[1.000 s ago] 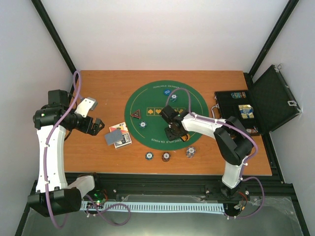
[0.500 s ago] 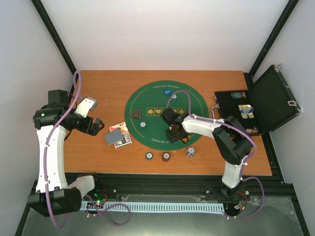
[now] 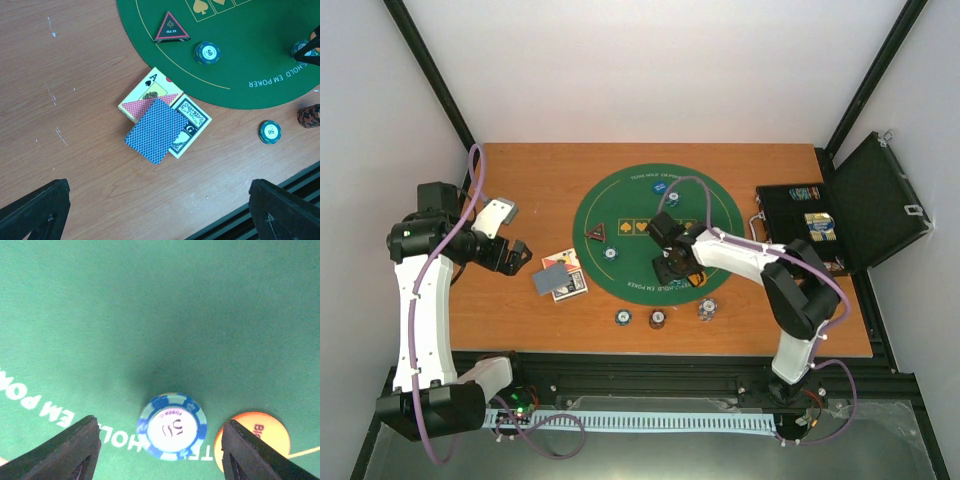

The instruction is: Distribute texas hold em gaming equipment

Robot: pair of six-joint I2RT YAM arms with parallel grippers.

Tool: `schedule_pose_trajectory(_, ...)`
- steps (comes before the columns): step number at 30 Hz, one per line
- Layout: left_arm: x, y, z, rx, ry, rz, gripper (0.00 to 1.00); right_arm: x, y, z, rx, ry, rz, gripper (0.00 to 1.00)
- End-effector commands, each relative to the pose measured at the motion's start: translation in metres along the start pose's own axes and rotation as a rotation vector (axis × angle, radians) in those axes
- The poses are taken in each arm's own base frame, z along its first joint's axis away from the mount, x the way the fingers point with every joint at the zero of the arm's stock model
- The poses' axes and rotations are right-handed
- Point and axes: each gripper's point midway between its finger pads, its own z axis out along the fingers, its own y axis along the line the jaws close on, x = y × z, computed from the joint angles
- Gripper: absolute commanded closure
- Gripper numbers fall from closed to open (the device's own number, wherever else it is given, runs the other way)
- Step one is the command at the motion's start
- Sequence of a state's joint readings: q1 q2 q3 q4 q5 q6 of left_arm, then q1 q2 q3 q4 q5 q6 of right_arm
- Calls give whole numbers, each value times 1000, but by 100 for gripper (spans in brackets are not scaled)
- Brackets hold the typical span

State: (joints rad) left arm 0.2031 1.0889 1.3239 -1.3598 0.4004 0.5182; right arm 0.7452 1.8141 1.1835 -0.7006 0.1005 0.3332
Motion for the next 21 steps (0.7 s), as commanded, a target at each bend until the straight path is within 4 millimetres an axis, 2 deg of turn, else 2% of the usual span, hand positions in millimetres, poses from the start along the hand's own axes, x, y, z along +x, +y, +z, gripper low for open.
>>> schedule_pose_trajectory(1, -9, -2, -12, -9, -34, 29, 0, -17, 18, -54, -27, -117, -8, 33)
schedule_pose_trajectory(5, -11, -2, -11, -1, -37, 19, 0, 3, 56, -77, -59, -146, -71, 27)
schedule_pose_trajectory(10, -9, 0, -6, -4, -31, 10, 0, 42, 89, -79, -88, -123, -123, 21)
schedule_pose_trajectory(14, -5, -1, -2, 0, -33, 0, 0, 66, 99, -69, -77, -86, -151, 18)
schedule_pose_trajectory(21, -1, -2, 4, 18, -21, 0, 0, 86, 93, -54, -58, -56, -138, 17)
